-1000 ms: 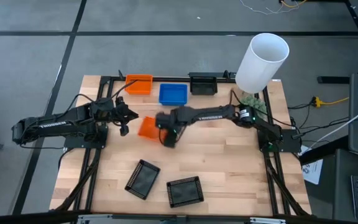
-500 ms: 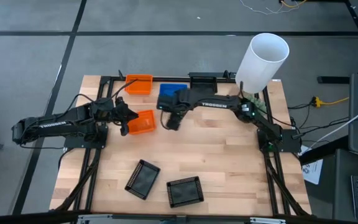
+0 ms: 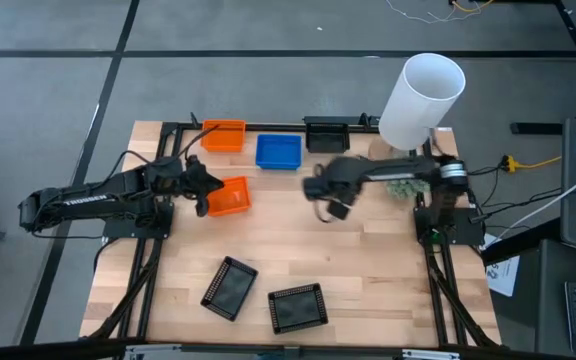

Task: Stack baskets by color
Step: Stack the bottom orange bins on the top orange bin

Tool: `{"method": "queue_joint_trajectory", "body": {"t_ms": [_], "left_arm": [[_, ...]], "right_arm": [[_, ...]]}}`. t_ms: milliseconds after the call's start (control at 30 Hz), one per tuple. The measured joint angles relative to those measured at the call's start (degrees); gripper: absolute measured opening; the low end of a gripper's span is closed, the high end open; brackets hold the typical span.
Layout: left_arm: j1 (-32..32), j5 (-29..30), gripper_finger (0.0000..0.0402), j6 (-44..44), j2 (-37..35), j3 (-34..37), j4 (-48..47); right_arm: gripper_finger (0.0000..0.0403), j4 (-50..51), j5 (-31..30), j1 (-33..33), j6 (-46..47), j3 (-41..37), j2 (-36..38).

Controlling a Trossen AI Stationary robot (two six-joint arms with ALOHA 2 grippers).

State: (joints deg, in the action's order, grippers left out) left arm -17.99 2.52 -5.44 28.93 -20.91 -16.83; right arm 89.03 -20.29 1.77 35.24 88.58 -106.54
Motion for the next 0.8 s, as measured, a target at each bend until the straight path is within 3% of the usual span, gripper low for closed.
{"method": "queue_joint_trajectory", "body": {"t_ms": [200,367,567,667,800], "left_arm": [[-0.14,1.9,0.0043,-1.06,2.48,-5.8,-3.49],[-0.14,3.01,0.0082,-0.33,8.86,-13.47,-8.88],[-2.08,5.49,0.0104,1.03,18.19,-20.38,-16.78],[-3.89,6.32,0.0105,0.76,22.52,-23.3,-22.1],[-7.76,0.89,0.0105,7.46,27.98,-25.82,-27.52]], "right_arm": [[0.0151,-8.21,3.43,-8.52,16.88,-17.98,13.44],[0.0151,-26.95,-1.94,-15.9,19.58,-29.51,22.72],[0.0151,-61.28,-13.2,-21.08,6.57,-43.66,29.27],[0.0151,-78.52,-12.62,-21.39,-3.88,-51.14,30.7],[0.0151,-99.21,-9.55,-20.37,-12.2,-60.06,32.07]]}}
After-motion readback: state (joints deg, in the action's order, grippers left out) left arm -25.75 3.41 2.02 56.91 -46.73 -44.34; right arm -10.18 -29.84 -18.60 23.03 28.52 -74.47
